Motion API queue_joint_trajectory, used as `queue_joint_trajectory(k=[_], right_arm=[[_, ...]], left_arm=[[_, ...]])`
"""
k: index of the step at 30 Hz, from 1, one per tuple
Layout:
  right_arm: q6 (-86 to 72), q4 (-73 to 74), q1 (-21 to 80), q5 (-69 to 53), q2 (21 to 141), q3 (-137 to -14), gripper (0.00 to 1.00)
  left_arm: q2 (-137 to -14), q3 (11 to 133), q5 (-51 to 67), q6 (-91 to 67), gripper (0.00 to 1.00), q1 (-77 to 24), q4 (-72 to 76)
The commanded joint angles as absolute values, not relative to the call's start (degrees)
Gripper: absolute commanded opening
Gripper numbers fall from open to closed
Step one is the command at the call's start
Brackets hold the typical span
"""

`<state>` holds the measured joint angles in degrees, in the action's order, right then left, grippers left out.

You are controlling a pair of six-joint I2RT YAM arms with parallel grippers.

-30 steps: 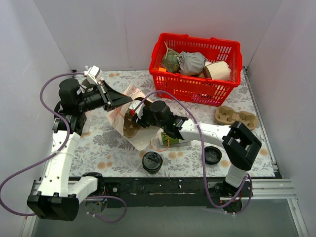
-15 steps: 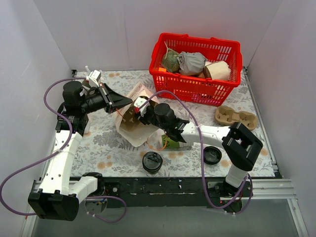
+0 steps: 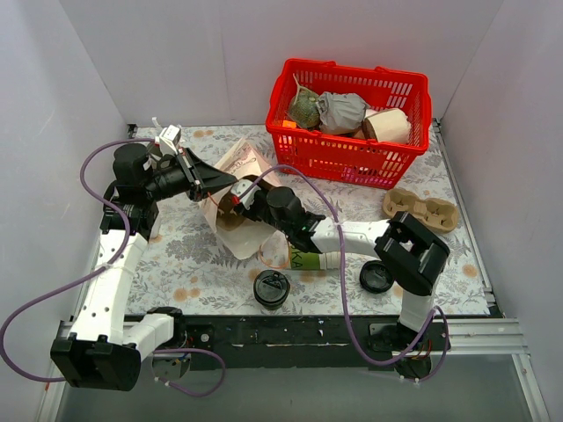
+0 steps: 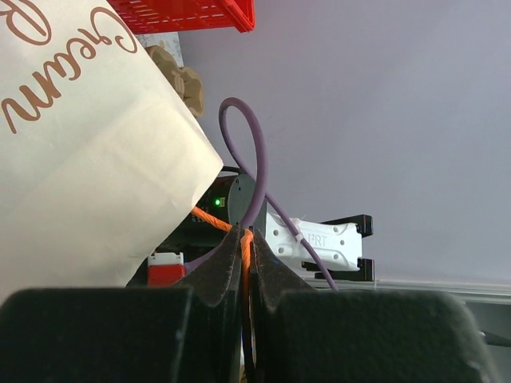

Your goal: Pack the takeout coffee

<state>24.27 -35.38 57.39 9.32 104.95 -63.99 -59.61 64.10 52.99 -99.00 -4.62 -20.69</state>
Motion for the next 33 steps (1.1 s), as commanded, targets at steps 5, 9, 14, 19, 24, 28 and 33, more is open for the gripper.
queue_joint_trajectory(k=[5, 9, 14, 19, 24, 28, 33], right_arm=[[21.3, -35.8, 57.2, 9.8, 102.2, -65.7, 0.67], [20.3, -34.9, 57.2, 8.0, 100.2, -64.6, 0.73], [20.2, -32.2, 57.2, 4.8, 97.8, -64.1, 0.74], [19.7, -30.9, 57.2, 0.5, 92.4, -60.9, 0.75], [19.3, -24.4, 57.2, -7.4, 87.7, -60.3, 0.73], [18.4, -15.8, 57.2, -14.9, 86.0, -61.8, 0.65], [22.0, -8.0, 57.6, -25.1, 86.9, -61.5, 0.58]], left_arm=[[-59.2, 63.8, 54.2, -100.0, 0.00, -4.7, -19.4], [-59.7, 64.2, 53.0, -99.3, 0.00, -4.7, -19.5], [-60.5, 64.9, 51.7, -97.7, 0.00, -4.7, -20.2], [-61.8, 65.2, 51.1, -96.1, 0.00, -4.7, -20.9], [-62.5, 65.6, 50.4, -94.3, 0.00, -4.7, -21.8], [-62.1, 65.3, 49.6, -94.3, 0.00, -4.7, -21.8], [-62.0, 65.6, 51.0, -94.8, 0.00, -4.7, -20.7]])
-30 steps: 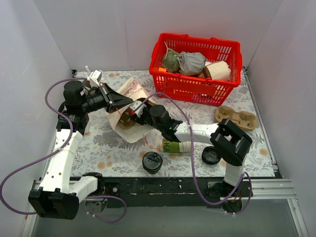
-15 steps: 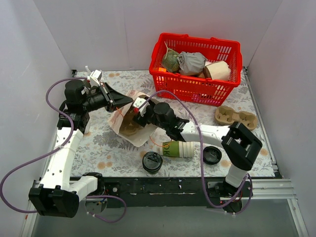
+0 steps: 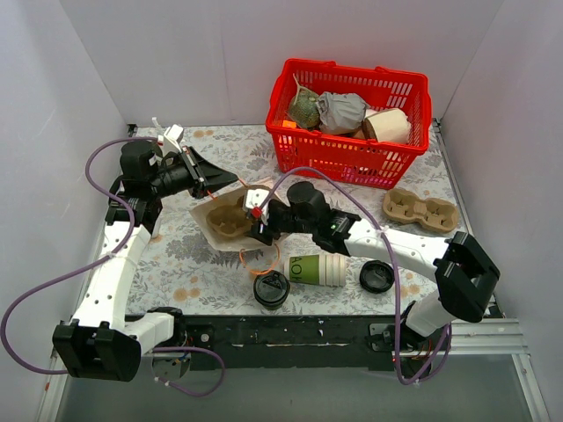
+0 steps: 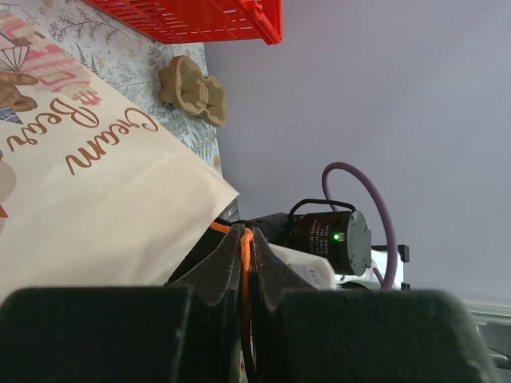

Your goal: Pack the takeout coffee

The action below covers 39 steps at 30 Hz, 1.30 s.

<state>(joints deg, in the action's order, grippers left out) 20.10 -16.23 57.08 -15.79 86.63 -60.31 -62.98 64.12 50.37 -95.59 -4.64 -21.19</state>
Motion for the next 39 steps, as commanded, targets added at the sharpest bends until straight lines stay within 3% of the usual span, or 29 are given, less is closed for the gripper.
queue_joint_trajectory(k=[1, 6, 9, 11, 14, 16, 17, 20, 25, 29, 33, 39], right_arm=[[22.1, -7.7, 57.7, -23.7, 86.8, -61.6, 0.59], [18.0, -10.4, 57.7, -14.0, 84.1, -63.6, 0.65], [10.9, -10.5, 57.7, -8.9, 82.7, -66.8, 0.68], [8.5, -9.7, 57.7, -7.0, 81.5, -68.2, 0.69], [5.1, -7.0, 57.7, -1.8, 80.5, -71.5, 0.74], [3.7, -4.3, 57.6, 4.1, 80.1, -75.6, 0.80], [3.3, -1.0, 57.5, 6.0, 79.9, -77.2, 0.83], [0.9, 7.1, 56.9, 10.6, 79.0, -82.2, 0.92], [-6.1, 15.5, 51.2, 5.6, 75.1, -83.6, 0.95], [-14.8, 17.3, 45.9, -1.3, 67.8, -75.2, 0.95], [-22.4, 22.4, 44.5, -0.3, 54.7, -61.0, 0.96], [-33.9, 32.2, 44.2, 4.7, 38.6, -45.8, 0.96]], left_arm=[[-62.0, 65.7, 51.2, -94.5, 0.00, -4.7, -20.6], [-63.3, 66.9, 52.8, -93.1, 0.00, -4.7, -20.5], [-65.2, 68.0, 51.0, -91.1, 0.05, -4.7, -20.5], [-66.0, 69.1, 48.5, -89.8, 0.23, -4.7, -20.5], [-68.2, 72.9, 41.3, -86.6, 0.76, -4.7, -21.7], [-70.6, 76.4, 35.6, -82.1, 0.87, -4.7, -26.9], [-71.3, 81.0, 31.8, -80.4, 0.98, -4.7, -29.2], [-73.5, 86.7, 20.7, -76.2, 0.98, -4.7, -35.8], [-73.4, 90.5, 10.9, -71.6, 0.98, -4.7, -41.6], [-71.7, 91.7, 2.8, -69.5, 0.98, -4.7, -44.6], [-69.2, 91.9, -3.9, -68.6, 0.98, -4.7, -47.9], [-62.9, 84.5, 2.4, -70.0, 0.98, -4.7, -45.6]])
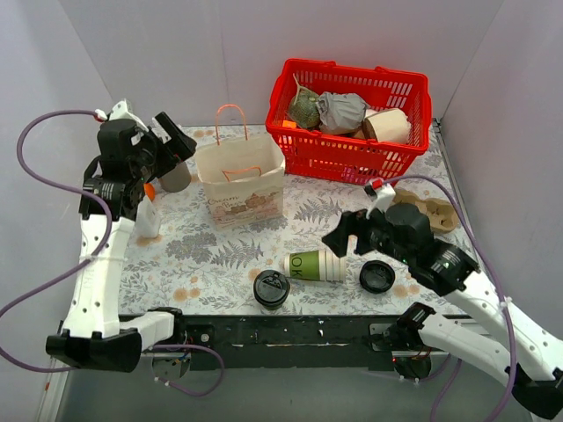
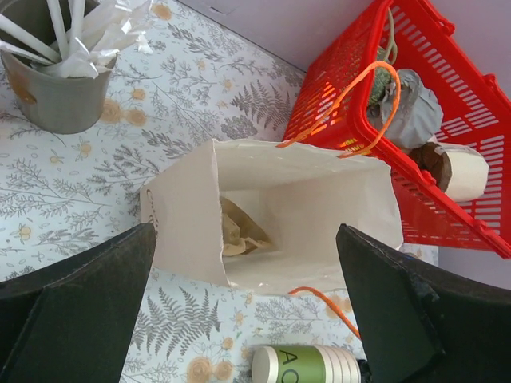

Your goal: Pack the takeout coffee

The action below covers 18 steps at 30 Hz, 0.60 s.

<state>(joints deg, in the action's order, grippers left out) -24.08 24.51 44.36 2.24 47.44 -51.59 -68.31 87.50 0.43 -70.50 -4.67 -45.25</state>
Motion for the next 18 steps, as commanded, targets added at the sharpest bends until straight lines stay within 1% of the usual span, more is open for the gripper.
queue_joint_trajectory(k=[1, 5, 11, 15, 17, 18], right_arm=[[-35.8, 33.0, 44.2, 5.3, 37.5, -43.3, 0.96], [-38.4, 33.3, 44.1, 4.7, 34.4, -37.9, 0.96], [-39.6, 29.4, 42.3, 0.4, 36.6, -32.0, 0.95], [-40.4, 20.8, 40.5, -6.7, 37.6, -25.9, 0.93], [-40.4, 17.0, 39.6, -8.3, 38.4, -23.7, 0.92], [-38.8, 15.0, 39.3, -8.9, 38.8, -21.8, 0.90]], left_arm=[[-61.3, 83.2, 4.0, -70.8, 0.98, -4.7, -44.6], [-58.8, 77.5, 9.8, -73.3, 0.98, -4.7, -42.1], [-57.5, 73.3, 10.5, -75.1, 0.98, -4.7, -41.6], [-57.9, 71.3, 8.8, -75.6, 0.98, -4.7, -41.3], [-58.4, 70.8, 9.1, -75.6, 0.98, -4.7, -41.2], [-58.5, 70.5, 9.2, -75.6, 0.98, -4.7, -41.0]])
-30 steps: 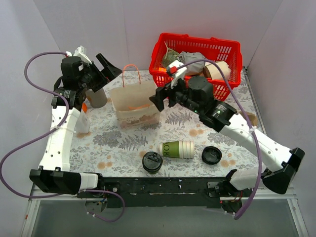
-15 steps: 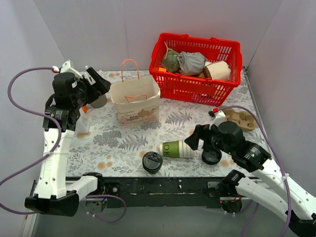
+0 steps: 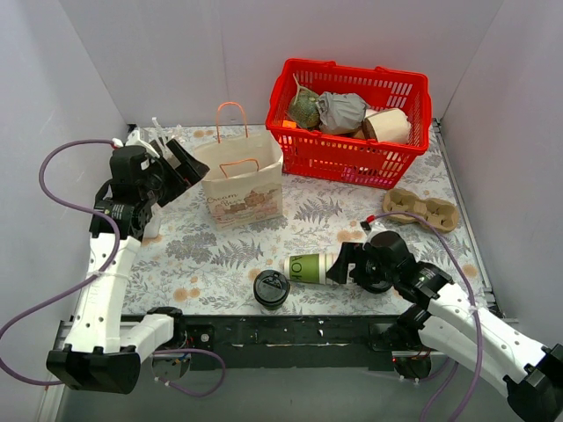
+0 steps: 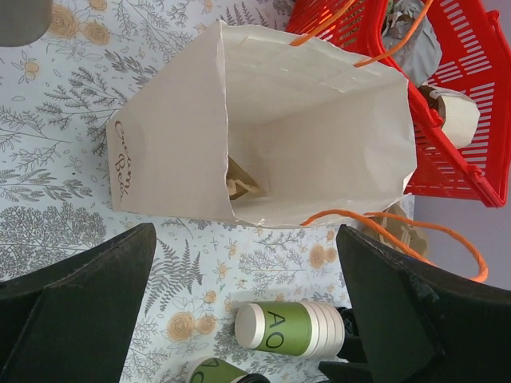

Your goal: Pack the takeout coffee

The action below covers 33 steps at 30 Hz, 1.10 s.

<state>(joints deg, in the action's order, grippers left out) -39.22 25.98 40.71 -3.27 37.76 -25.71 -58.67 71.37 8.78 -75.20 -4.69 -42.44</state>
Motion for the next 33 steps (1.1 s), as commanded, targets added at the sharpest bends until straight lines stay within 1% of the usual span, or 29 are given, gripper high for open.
queue_joint_trajectory(k=[1, 5, 7, 8, 11, 12, 13, 14, 15, 16, 17, 18, 20, 21, 23, 24, 25, 27, 28, 29, 31, 33], right_arm=[[-37.8, 10.4, 39.3, -8.8, 38.8, -20.8, 0.89], [-32.8, 0.9, 39.2, -7.7, 38.1, -15.7, 0.86], [-31.8, -3.8, 39.1, -9.7, 37.2, -12.4, 0.82], [-32.0, -9.3, 39.1, -11.0, 35.8, -11.0, 0.80], [-33.7, -15.0, 39.1, -9.9, 32.8, -7.8, 0.64], [-33.6, -16.2, 39.1, -9.1, 32.4, -7.4, 0.48], [-33.2, -17.4, 39.1, -9.1, 32.1, -6.9, 0.42], [-32.9, -18.2, 39.1, -9.4, 32.2, -6.7, 0.38], [-32.8, -19.5, 39.1, -10.0, 32.3, -7.0, 0.27], [-32.3, -19.7, 39.1, -10.1, 32.6, -7.5, 0.23], [-31.0, -19.4, 39.1, -10.0, 33.3, -9.1, 0.15], [-30.2, -18.5, 39.1, -9.6, 33.7, -10.1, 0.03], [-26.0, -15.0, 39.1, -8.7, 35.7, -13.3, 0.01], [-24.5, -13.3, 39.1, -7.0, 36.5, -17.2, 0.01], [-21.0, -4.9, 39.1, -5.1, 40.0, -22.5, 0.01], [-18.5, -0.9, 39.1, -2.6, 41.6, -28.9, 0.01], [-17.5, 7.9, 39.1, -0.5, 43.5, -32.2, 0.01], [-16.3, 18.5, 39.1, 5.7, 50.4, -39.5, 0.01], [-15.5, 23.1, 39.1, 8.0, 53.0, -46.2, 0.01], [-15.2, 31.2, 39.1, 10.3, 57.5, -49.5, 0.01], [-10.8, 36.5, 39.1, 13.1, 61.7, -56.4, 0.01], [-6.8, 42.1, 39.1, 13.8, 67.0, -59.7, 0.02]], left_arm=[[-58.6, 70.1, 9.1, -75.6, 0.98, -4.7, -40.7], [-58.8, 69.3, 9.8, -75.8, 0.98, -4.7, -39.7], [-58.9, 68.7, 10.6, -75.9, 0.98, -4.7, -39.0], [-58.9, 68.5, 10.8, -76.0, 0.98, -4.7, -38.8], [-59.4, 67.8, 11.9, -76.5, 0.98, -4.7, -38.1], [-59.5, 67.6, 12.1, -76.6, 0.98, -4.7, -37.9], [-59.5, 67.4, 12.2, -76.6, 0.98, -4.7, -37.8], [-59.5, 67.2, 12.1, -76.5, 0.98, -4.7, -37.6], [-59.5, 67.1, 12.0, -76.6, 0.98, -4.7, -37.5], [-59.5, 67.1, 12.0, -76.6, 0.98, -4.7, -37.4], [-59.5, 67.2, 12.2, -76.6, 0.98, -4.7, -37.3], [-59.5, 67.3, 12.2, -76.6, 0.98, -4.7, -37.3], [-59.4, 67.1, 12.3, -76.6, 0.98, -4.7, -37.2], [-59.4, 67.1, 12.3, -76.5, 0.98, -4.7, -37.0], [-59.4, 67.1, 12.1, -76.4, 0.98, -4.7, -37.0], [-59.6, 67.1, 12.0, -76.3, 0.98, -4.7, -37.2], [-59.6, 67.1, 11.7, -76.3, 0.98, -4.7, -37.3], [-59.5, 67.2, 11.2, -76.1, 0.98, -4.7, -37.4], [-59.4, 67.3, 11.1, -76.1, 0.98, -4.7, -37.6], [-59.5, 67.6, 10.6, -75.9, 0.98, -4.7, -37.6], [-59.4, 67.5, 10.3, -75.6, 0.98, -4.7, -37.7], [-59.6, 67.8, 9.7, -75.5, 0.98, -4.7, -38.3]])
